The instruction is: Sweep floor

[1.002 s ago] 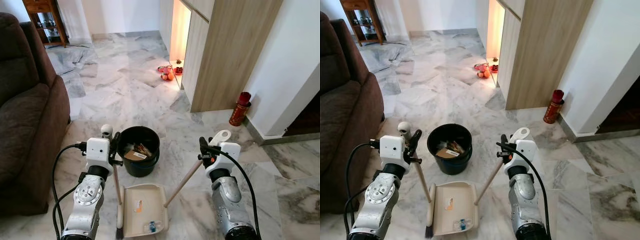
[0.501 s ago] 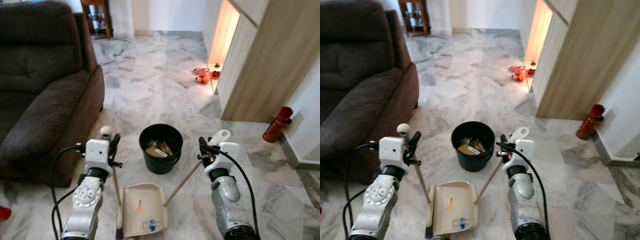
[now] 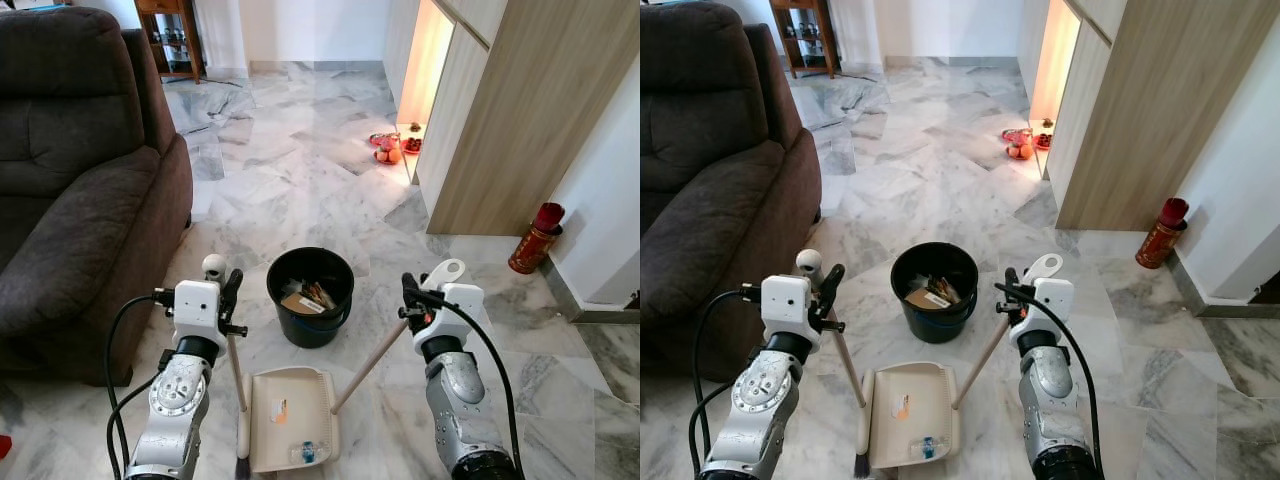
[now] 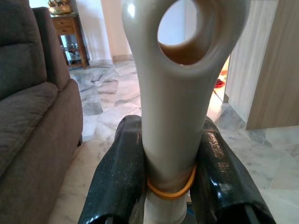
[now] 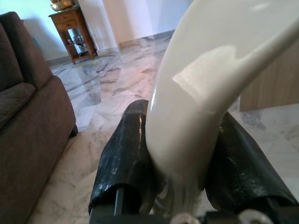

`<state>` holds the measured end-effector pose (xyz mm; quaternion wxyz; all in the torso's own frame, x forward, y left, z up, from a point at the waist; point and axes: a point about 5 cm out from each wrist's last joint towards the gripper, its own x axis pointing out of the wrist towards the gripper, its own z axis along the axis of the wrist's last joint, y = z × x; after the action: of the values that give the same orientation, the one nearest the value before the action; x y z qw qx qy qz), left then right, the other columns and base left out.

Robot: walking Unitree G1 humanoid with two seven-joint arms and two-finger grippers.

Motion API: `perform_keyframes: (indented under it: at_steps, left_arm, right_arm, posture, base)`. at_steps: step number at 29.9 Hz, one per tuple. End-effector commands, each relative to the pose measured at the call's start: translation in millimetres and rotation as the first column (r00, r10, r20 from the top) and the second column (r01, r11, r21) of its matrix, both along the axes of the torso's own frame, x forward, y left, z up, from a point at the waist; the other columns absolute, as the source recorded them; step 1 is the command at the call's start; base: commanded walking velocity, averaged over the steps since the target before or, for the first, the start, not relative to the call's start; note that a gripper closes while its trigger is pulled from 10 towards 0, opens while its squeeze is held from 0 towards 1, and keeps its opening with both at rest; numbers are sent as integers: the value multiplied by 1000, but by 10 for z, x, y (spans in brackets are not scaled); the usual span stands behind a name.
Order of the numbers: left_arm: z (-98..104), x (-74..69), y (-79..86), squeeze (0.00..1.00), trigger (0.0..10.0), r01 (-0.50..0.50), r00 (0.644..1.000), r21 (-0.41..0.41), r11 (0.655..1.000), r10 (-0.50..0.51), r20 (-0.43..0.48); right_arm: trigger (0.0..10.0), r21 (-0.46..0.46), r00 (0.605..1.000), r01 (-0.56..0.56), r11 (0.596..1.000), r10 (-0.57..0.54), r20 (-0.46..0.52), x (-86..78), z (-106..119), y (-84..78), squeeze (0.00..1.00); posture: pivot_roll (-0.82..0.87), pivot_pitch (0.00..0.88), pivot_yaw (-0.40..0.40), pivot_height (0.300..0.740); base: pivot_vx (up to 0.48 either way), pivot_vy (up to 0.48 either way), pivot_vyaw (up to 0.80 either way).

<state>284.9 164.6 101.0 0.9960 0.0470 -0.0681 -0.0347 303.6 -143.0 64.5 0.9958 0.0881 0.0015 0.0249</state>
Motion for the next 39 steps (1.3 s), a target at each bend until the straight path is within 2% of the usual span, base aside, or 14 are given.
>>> perform_keyframes:
  at_steps: [1,6,12,21,27,29,34,39]
  left_arm:
    - [126,17,5,0,10000,5,998,10,1000,-5,63]
    - [112,-13,22,0,10000,17,998,68,998,-21,63]
    - [96,-17,40,0,10000,14,998,73,997,-18,58]
    - [87,1,46,0,10000,19,998,91,996,-24,55]
    - [75,4,47,0,10000,20,998,92,996,-24,51]
    - [73,8,48,0,10000,20,998,91,996,-25,50]
    - [60,12,70,0,10000,12,999,93,996,-16,46]
    - [52,14,67,0,10000,10,999,91,996,-14,44]
  right_arm:
    - [10000,11,997,23,1000,-24,72,22,130,-21,0]
    - [10000,2,993,61,998,-61,96,13,182,-117,0]
    - [10000,-3,993,59,998,-59,104,-3,208,-141,0]
    - [10000,-33,994,15,999,-11,113,-195,283,-211,0]
    - [10000,-36,992,12,999,-8,127,-223,332,-206,0]
    - [10000,-31,990,10,999,-5,142,-248,404,-194,0]
    - [10000,-8,973,-30,1000,31,229,-271,790,-118,0]
    - [10000,2,964,-38,999,36,265,-255,967,-107,0]
  posture:
    - [145,27,-11,740]
    - [146,20,-8,740]
    - [145,17,-6,740]
    - [126,30,3,740]
    - [123,32,5,740]
    - [119,40,5,740]
    - [113,46,4,740]
    - [106,49,3,740]
  base:
    - [0,0,0]
    - [0,0,0]
    - [0,0,0]
    - [0,0,0]
    - [0,0,0]
    - [0,0,0]
    - [0,0,0]
    - [0,0,0]
